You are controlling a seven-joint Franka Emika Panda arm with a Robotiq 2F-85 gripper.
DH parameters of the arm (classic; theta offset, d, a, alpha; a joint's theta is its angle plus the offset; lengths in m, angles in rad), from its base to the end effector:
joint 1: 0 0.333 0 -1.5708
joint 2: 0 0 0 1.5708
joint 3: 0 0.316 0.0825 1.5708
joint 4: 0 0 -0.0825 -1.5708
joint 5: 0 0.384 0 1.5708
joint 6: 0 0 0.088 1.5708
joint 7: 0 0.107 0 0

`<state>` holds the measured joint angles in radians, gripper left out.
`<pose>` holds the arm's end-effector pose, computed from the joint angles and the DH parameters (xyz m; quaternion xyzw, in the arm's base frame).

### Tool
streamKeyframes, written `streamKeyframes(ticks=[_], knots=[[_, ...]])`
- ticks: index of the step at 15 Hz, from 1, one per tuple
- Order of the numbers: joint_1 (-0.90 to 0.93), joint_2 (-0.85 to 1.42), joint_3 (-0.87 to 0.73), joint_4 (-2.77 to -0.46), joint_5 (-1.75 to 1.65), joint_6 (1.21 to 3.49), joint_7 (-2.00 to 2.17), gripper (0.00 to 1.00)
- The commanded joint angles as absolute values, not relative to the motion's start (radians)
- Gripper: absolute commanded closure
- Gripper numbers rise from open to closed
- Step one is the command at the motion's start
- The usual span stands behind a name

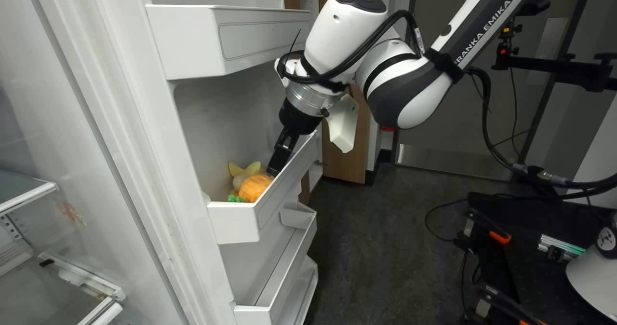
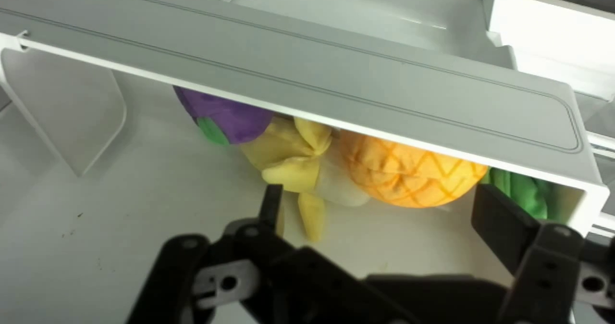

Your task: Pick up the pineapple plush toy from the middle compartment and put it on the top compartment.

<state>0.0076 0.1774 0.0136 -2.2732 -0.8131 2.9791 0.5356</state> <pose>0.5573 0.0622 0.3244 0.9491 0.1222 0.2758 0.0903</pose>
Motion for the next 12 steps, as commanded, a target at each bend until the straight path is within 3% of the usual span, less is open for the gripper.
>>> streamKeyframes(ticks=[1,12], knots=[[0.007,0.178,0.009,-2.27,-0.825,2.987,0.536,0.0],[0.035,0.229,-0.027,-2.22,-1.002,2.99,0.626,0.0]])
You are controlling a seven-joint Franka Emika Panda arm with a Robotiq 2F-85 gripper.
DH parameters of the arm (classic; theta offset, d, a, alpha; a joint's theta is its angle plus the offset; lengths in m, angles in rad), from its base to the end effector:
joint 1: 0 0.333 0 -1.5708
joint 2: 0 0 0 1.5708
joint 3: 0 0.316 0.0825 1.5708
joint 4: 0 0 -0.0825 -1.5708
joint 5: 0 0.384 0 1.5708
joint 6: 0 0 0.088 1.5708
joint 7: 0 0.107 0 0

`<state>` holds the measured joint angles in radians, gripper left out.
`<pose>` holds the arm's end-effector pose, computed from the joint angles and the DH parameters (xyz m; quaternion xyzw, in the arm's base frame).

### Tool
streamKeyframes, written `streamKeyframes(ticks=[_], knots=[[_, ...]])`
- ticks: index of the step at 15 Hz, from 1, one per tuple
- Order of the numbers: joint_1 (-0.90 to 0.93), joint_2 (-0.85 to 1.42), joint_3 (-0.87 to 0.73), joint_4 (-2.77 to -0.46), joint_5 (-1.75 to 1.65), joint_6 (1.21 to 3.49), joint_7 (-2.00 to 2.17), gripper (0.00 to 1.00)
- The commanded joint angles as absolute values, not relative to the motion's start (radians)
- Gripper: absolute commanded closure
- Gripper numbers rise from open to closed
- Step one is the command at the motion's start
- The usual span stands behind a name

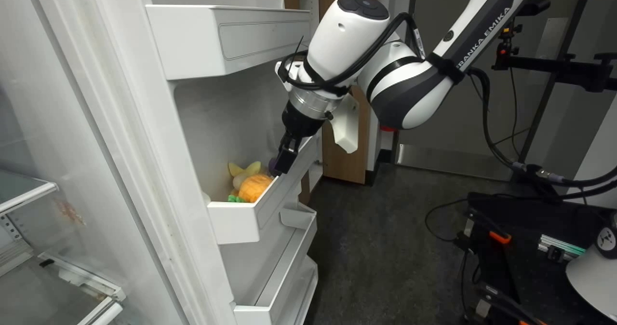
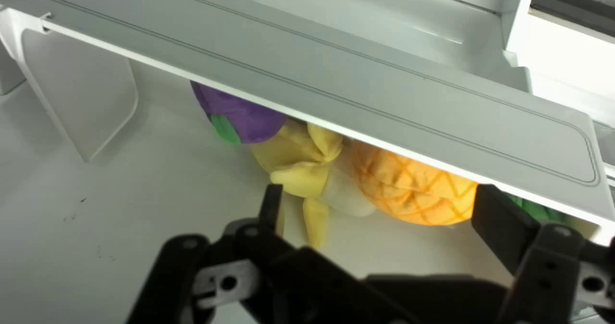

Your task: Pick up the pineapple plush toy from the middle compartment and put it on the top compartment.

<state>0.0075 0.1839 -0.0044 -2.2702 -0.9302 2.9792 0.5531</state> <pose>0.5543 0.0575 0.3179 0.9416 0.1590 0.2738 0.1145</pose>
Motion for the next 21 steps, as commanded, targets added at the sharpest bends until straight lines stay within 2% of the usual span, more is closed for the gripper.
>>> streamKeyframes(ticks=[1,8,20,21], knots=[[0.044,0.24,-0.032,-2.204,-1.032,2.985,0.661,0.0],[0.082,0.322,-0.038,-2.103,-1.178,2.967,0.857,0.0],[0.083,0.42,-0.031,-2.043,-1.164,2.944,0.931,0.0],[0.072,0.418,-0.03,-2.047,-1.156,2.952,0.924,0.21]])
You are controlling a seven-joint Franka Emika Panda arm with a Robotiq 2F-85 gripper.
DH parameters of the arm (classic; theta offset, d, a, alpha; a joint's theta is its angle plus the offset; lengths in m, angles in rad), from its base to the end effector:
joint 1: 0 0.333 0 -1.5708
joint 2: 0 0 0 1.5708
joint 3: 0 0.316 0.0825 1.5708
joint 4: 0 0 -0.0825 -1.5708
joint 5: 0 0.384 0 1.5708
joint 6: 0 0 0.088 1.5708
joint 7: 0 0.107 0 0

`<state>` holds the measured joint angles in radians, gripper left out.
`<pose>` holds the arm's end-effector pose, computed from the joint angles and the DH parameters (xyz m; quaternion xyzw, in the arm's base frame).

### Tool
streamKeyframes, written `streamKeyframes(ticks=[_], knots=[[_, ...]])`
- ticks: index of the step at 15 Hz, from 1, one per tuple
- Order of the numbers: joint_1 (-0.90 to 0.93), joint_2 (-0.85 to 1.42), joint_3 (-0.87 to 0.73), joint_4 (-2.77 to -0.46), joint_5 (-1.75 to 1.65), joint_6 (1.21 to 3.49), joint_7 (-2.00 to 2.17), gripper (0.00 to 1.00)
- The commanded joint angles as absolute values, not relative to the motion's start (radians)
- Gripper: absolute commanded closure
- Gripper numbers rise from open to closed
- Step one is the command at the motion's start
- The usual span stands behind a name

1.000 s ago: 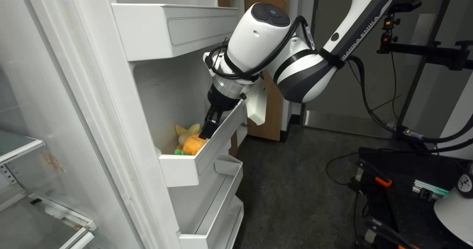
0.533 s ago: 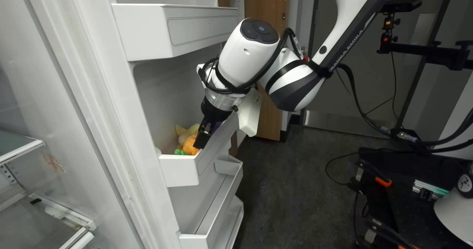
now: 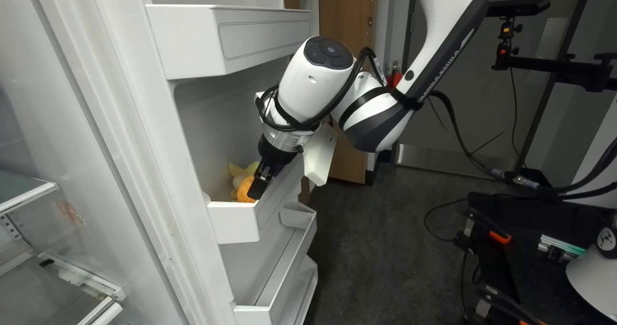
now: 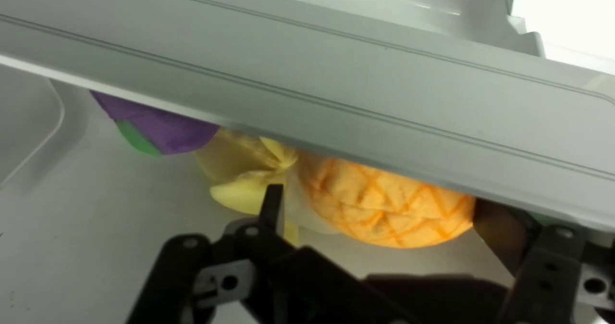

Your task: Pick up the pineapple plush toy from the middle compartment and put it on the top compartment.

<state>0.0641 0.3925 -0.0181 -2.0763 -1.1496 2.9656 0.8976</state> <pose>0.5943 0.0898 0.2670 0.9450 0.1168 0.2854 0.1087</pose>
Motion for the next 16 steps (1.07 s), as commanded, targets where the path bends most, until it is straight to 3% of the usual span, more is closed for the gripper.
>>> streamKeyframes(ticks=[1,10,12,16], knots=[[0.069,0.418,-0.027,-2.046,-1.151,2.951,0.92,0.28],[0.045,0.406,-0.045,-2.057,-1.129,2.952,0.906,0.96],[0.042,0.401,-0.051,-2.056,-1.126,2.953,0.905,1.0],[0.034,0.363,-0.048,-2.063,-1.12,2.957,0.897,0.99]])
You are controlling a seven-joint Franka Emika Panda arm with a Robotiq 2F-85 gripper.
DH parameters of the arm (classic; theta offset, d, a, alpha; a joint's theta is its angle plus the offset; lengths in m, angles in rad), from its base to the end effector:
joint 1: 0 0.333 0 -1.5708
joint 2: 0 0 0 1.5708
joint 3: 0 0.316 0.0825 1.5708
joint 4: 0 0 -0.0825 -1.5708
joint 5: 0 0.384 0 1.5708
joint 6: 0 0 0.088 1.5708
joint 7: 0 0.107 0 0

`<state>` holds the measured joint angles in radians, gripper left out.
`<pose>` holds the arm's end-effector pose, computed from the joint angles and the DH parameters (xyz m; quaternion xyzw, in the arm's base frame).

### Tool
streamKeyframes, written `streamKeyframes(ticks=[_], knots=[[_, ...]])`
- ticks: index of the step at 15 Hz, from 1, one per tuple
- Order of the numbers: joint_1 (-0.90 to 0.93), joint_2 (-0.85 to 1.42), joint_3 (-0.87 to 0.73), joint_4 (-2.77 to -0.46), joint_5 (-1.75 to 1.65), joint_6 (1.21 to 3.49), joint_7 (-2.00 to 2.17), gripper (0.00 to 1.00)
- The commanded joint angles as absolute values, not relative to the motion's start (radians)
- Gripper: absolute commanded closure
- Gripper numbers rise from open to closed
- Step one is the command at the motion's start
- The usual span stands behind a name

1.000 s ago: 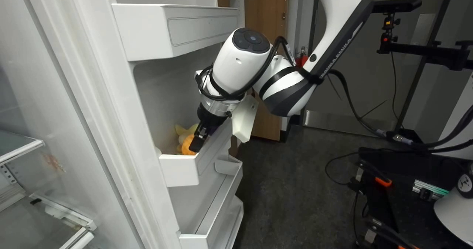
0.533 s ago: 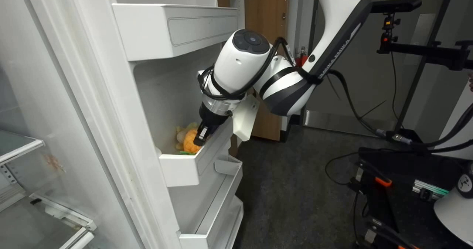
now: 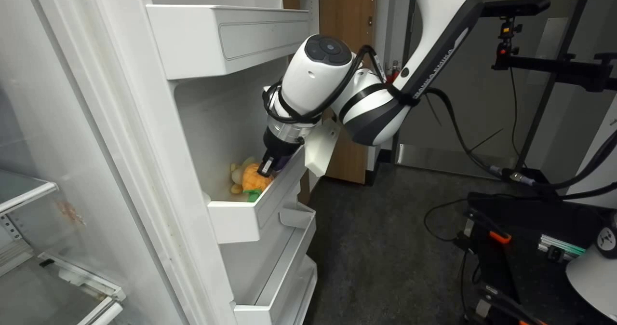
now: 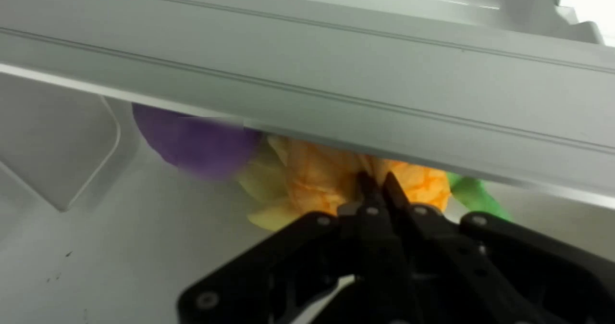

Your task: Pick up the pineapple plush toy from the middle compartment and put it on the top compartment.

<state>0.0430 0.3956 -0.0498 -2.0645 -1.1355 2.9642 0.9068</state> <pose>0.6024 0.0584 0.2698 0.9471 0.0832 0.2863 0.1187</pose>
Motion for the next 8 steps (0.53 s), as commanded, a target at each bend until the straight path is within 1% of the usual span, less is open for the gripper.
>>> streamKeyframes(ticks=[1,5,8], knots=[[0.036,0.346,-0.048,-2.066,-1.123,2.956,0.897,0.99],[0.03,0.261,-0.02,-2.106,-1.085,2.945,0.845,0.99],[0.001,0.206,0.043,-2.184,-0.943,2.929,0.7,0.99]])
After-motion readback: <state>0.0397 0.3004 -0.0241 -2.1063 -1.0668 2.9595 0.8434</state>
